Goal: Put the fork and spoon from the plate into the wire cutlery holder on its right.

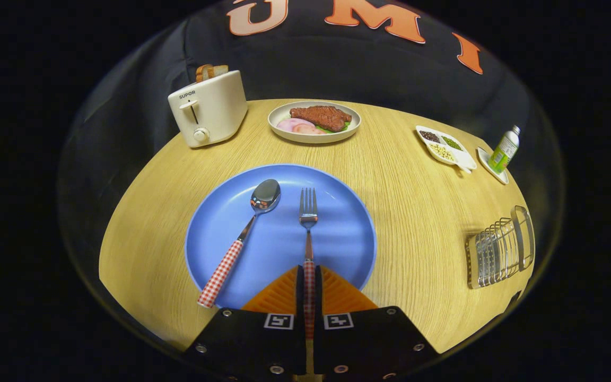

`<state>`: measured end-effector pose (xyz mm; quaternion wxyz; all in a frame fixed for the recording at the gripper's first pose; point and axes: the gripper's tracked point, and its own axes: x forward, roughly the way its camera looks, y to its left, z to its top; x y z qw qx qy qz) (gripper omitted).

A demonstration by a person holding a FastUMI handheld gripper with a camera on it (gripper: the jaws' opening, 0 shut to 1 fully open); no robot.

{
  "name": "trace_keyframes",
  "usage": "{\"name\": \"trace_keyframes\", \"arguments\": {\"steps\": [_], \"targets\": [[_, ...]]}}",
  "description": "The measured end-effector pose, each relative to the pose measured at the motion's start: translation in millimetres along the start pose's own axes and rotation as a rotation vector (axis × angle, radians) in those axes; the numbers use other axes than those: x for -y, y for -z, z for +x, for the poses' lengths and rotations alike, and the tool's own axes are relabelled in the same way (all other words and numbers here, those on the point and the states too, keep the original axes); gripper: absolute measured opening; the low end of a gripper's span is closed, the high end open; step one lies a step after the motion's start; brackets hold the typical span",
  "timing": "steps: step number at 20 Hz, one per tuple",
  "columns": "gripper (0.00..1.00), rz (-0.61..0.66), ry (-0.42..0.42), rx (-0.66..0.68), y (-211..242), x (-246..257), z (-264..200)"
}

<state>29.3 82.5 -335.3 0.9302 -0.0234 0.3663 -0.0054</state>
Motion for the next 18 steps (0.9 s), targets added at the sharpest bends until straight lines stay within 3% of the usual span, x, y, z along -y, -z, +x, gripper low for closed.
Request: {"name": "trace_keyframes", "arguments": {"steps": [7,18], "targets": [[0.05,-0.030,-0.034,0.051,-22.0,18.2,-29.2],[0.05,0.067,0.032,0.156,-58.8,119.9,-96.1]]}}
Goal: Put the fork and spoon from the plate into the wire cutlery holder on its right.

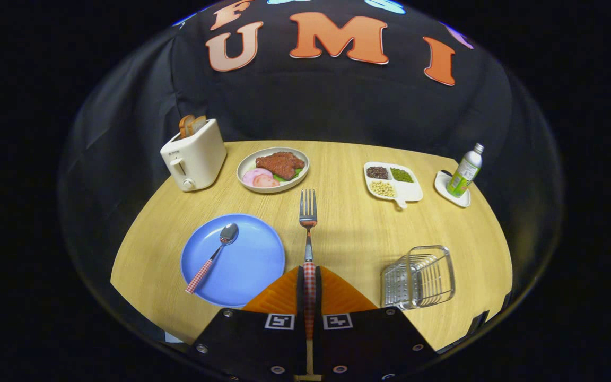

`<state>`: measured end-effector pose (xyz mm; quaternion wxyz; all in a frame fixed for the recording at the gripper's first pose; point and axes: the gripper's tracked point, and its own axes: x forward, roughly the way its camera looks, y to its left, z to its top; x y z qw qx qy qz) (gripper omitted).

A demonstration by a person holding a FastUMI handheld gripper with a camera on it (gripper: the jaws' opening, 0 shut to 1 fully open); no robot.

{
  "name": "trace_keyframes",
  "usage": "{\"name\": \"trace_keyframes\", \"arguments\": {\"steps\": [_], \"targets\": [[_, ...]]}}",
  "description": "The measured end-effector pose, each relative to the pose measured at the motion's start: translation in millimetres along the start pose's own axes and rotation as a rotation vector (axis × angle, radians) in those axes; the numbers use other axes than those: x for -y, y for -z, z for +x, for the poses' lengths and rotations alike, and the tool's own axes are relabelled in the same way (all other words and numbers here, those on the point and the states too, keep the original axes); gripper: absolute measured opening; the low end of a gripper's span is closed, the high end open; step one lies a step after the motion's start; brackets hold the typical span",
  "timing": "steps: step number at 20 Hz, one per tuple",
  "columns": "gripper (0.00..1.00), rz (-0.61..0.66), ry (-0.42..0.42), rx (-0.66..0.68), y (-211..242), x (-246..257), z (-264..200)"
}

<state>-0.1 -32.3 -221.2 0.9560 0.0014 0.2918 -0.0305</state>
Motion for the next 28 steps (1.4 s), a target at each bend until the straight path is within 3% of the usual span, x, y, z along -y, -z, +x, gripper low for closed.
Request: {"name": "trace_keyframes", "arguments": {"steps": [7,17,21,28], "targets": [[0.05,0.023,0.068,0.017,-13.3,71.6,-35.0],[0.05,0.003,0.164,-0.060,6.4,167.3,-65.3],[0.05,-0.035,0.162,-0.107,14.4,179.8,-65.3],[0.05,-0.138,0.066,-0.255,36.0,163.5,-64.8]]}}
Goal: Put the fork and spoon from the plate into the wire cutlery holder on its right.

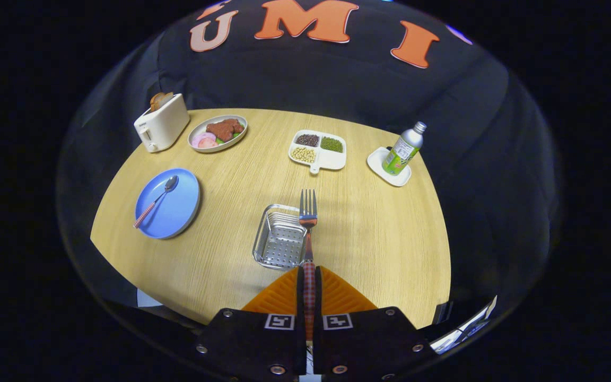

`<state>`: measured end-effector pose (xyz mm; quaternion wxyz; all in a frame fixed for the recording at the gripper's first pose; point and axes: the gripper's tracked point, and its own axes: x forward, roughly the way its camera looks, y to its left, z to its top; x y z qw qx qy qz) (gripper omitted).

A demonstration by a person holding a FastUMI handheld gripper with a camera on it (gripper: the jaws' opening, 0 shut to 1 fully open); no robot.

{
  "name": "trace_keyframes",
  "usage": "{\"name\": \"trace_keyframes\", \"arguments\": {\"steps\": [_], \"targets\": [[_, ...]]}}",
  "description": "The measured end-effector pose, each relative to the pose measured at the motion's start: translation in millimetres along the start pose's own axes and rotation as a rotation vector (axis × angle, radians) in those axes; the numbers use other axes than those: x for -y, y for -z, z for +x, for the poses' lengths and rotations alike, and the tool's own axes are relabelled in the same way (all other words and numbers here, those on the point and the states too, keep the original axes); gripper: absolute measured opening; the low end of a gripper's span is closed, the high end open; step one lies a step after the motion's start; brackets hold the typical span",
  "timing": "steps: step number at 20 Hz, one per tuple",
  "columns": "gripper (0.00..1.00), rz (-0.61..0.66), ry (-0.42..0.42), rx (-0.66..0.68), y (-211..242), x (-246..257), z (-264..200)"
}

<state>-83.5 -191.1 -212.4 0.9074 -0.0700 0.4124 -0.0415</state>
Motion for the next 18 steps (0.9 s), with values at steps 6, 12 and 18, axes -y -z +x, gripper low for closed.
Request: {"name": "trace_keyframes", "arguments": {"steps": [6,12,18], "targets": [[0.05,-0.090,-0.059,-0.145,9.0,-11.1,0.3],[0.05,-0.141,-0.079,-0.294,17.9,-12.6,13.0],[0.05,-0.169,-0.111,-0.391,12.9,-16.1,28.9]]}}
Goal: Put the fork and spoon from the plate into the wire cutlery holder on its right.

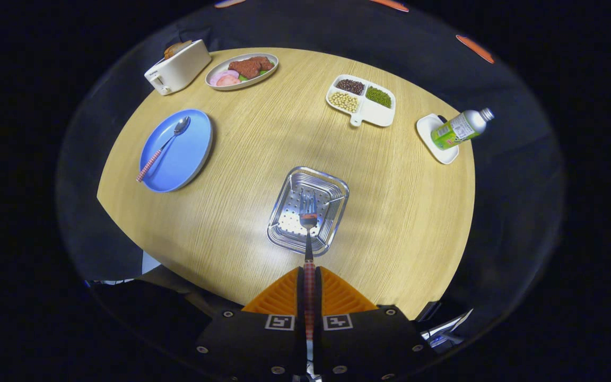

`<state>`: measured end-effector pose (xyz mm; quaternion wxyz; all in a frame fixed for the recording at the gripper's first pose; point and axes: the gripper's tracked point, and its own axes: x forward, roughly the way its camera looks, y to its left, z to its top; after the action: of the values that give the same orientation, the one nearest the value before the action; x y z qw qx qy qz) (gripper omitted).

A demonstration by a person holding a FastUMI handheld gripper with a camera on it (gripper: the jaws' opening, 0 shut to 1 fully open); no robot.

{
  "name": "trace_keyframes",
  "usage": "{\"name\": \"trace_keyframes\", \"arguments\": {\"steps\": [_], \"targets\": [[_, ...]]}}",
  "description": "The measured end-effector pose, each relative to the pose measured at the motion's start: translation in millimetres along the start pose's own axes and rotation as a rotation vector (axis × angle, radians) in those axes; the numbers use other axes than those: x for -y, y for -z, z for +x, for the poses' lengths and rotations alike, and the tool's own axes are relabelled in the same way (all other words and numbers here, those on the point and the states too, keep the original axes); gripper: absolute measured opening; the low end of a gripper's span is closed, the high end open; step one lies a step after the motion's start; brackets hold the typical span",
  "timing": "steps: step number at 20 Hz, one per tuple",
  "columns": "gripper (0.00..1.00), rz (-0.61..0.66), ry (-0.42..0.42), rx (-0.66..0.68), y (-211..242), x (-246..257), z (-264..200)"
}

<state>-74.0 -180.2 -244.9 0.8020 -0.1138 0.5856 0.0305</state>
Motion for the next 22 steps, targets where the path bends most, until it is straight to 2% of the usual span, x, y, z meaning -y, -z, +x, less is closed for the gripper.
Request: {"name": "trace_keyframes", "arguments": {"steps": [4,11,18,22], "targets": [[0.05,0.000,-0.018,-0.060,-4.3,0.1,12.1],[0.07,0.106,-0.069,-0.122,-12.0,-3.3,28.3],[0.12,0.236,-0.097,-0.025,-27.8,-12.4,27.5],[0.13,0.289,-0.098,0.102,-44.7,-16.9,12.9]]}}
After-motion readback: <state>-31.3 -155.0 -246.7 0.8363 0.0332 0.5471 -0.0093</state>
